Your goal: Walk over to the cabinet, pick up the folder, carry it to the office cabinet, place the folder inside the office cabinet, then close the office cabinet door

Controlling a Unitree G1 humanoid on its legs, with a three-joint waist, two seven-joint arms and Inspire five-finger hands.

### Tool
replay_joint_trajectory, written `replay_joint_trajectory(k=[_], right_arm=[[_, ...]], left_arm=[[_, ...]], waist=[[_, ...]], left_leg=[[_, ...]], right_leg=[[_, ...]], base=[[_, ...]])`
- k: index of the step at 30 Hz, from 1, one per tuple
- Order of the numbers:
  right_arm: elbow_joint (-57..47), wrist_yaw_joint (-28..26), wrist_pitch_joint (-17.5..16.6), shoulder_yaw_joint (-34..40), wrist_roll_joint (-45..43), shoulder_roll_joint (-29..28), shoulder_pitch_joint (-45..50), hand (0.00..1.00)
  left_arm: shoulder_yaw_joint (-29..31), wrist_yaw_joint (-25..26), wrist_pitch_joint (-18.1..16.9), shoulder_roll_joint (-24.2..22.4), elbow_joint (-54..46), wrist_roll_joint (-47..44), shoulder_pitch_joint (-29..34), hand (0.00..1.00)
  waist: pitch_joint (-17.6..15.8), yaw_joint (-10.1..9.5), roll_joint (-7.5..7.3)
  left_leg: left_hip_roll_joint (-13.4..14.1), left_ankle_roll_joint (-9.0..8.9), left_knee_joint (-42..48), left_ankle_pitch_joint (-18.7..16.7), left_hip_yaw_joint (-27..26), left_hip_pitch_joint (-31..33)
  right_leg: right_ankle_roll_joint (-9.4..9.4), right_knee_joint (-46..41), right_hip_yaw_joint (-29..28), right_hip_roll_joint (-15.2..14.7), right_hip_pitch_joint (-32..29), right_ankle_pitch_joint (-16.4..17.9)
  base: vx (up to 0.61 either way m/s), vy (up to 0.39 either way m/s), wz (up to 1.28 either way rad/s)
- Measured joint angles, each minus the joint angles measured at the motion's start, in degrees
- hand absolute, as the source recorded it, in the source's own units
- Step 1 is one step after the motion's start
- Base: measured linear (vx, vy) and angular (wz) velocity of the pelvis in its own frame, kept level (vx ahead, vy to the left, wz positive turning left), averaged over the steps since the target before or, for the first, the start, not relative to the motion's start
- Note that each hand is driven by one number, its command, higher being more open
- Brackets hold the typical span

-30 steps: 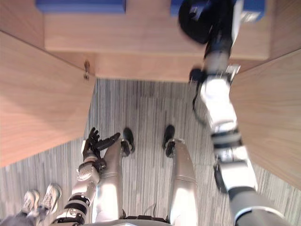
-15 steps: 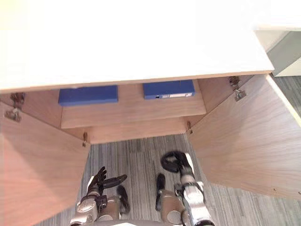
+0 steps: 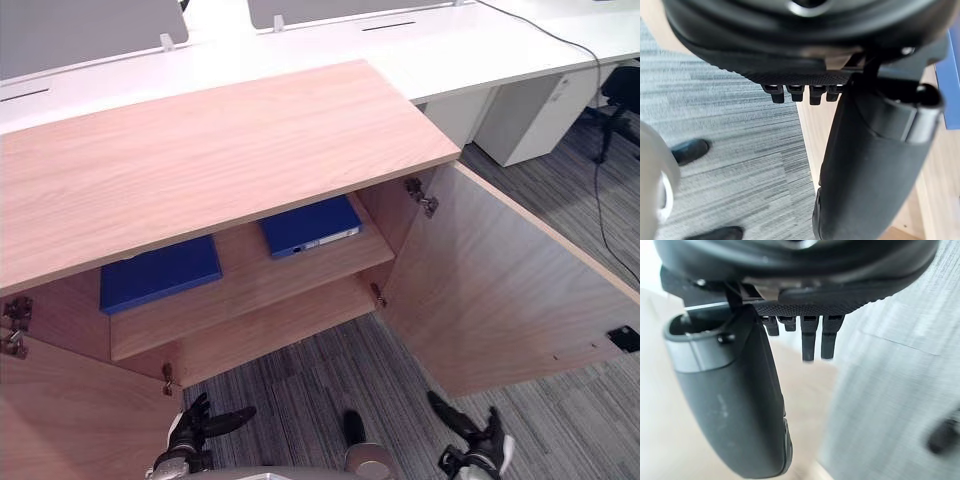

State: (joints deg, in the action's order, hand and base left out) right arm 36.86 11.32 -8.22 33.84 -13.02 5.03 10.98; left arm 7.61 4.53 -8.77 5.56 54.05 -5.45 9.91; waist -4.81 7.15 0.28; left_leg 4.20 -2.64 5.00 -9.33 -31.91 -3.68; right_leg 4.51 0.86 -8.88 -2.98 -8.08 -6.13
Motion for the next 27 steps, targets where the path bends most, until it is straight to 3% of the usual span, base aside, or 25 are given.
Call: replay_joint_trajectory(k=[5,9,12,13,18,23,25,27], right_arm=[[-2.2,0.1,-0.9,6.3,-3.4,8.5,-4.4,1.0],[-1.0,0.0,-1.6,6.6,-6.0,17.5,-10.6,1.0],[2.1,-1.1,-2.3,1.5,-6.1,23.4,-15.9,1.0],[6.8,-4.1,-2.4,-10.4,-6.6,29.1,-25.4,1.0],[7.7,-4.9,-2.4,-13.3,-7.1,31.6,-26.5,1.0],[5.4,-3.2,-2.3,-18.0,-7.0,33.1,-28.4,1.0],[-0.2,-1.9,-1.8,-17.1,-6.9,31.1,-26.2,1.0],[-11.5,-0.6,-1.8,-13.4,-5.8,25.2,-20.2,1.0]], left_arm=[[-0.3,-1.4,0.0,0.0,0.0,1.0,2.4,1.0],[-1.6,-2.5,-0.8,0.1,0.0,1.0,2.5,1.0],[-3.9,-2.9,-1.6,0.3,0.0,1.0,2.2,1.0],[-6.0,-3.8,-1.8,0.4,0.0,1.1,1.9,1.0],[-7.1,-4.0,-1.9,0.4,-0.1,1.1,1.3,1.0],[-8.0,-4.1,-2.7,0.2,-0.5,1.1,-1.4,1.0],[-7.9,-4.0,-2.7,0.2,-1.6,1.2,-2.1,1.0],[-7.2,-3.8,-2.7,-0.1,-2.4,2.7,-3.0,1.0]], waist=[[0.1,0.88,1.29],[-0.7,1.7,3.61],[-1.9,1.75,5.45],[-4.4,1.58,8.17],[-5.9,1.61,9.2],[-7.2,2.14,9.33],[-7.7,2.27,9.34],[-8.0,2.55,9.35]], left_leg=[[-0.5,0.46,0.4,-1.0,-4.1,-0.1],[-1.1,1.1,0.4,-1.8,-4.7,-0.2],[-1.3,1.35,1.3,-2.9,-4.7,0.5],[-1.6,1.52,2.1,-3.7,-4.9,2.9],[-1.2,1.2,2.1,-4.2,-4.9,2.9],[-1.8,1.29,2.7,-4.5,-4.8,4.1],[-1.8,1.36,2.8,-4.6,-4.9,4.2],[-1.4,1.38,3.1,-4.6,-4.8,4.5]], right_leg=[[0.09,-0.5,-4.3,0.6,-2.0,-0.1],[0.86,-0.6,-6.8,0.8,-3.0,-0.6],[1.1,-0.6,-8.0,0.9,-4.0,-0.8],[1.59,-0.6,-9.4,1.0,-6.7,-1.1],[1.61,-0.6,-9.9,1.2,-7.0,-1.1],[2.16,-0.6,-11.9,1.2,-8.8,-1.8],[2.07,-0.1,-12.4,1.4,-8.9,-2.5],[2.06,0.6,-12.6,1.6,-8.8,-3.1]], base=[[-0.03,0.002,-0.49],[0.02,-0.002,-0.32],[0.04,-0.007,-0.3],[0.09,-0.022,-0.34],[0.07,-0.031,-0.16],[0.01,-0.024,-0.18],[0.0,-0.048,-0.12],[0.0,-0.067,-0.06]])
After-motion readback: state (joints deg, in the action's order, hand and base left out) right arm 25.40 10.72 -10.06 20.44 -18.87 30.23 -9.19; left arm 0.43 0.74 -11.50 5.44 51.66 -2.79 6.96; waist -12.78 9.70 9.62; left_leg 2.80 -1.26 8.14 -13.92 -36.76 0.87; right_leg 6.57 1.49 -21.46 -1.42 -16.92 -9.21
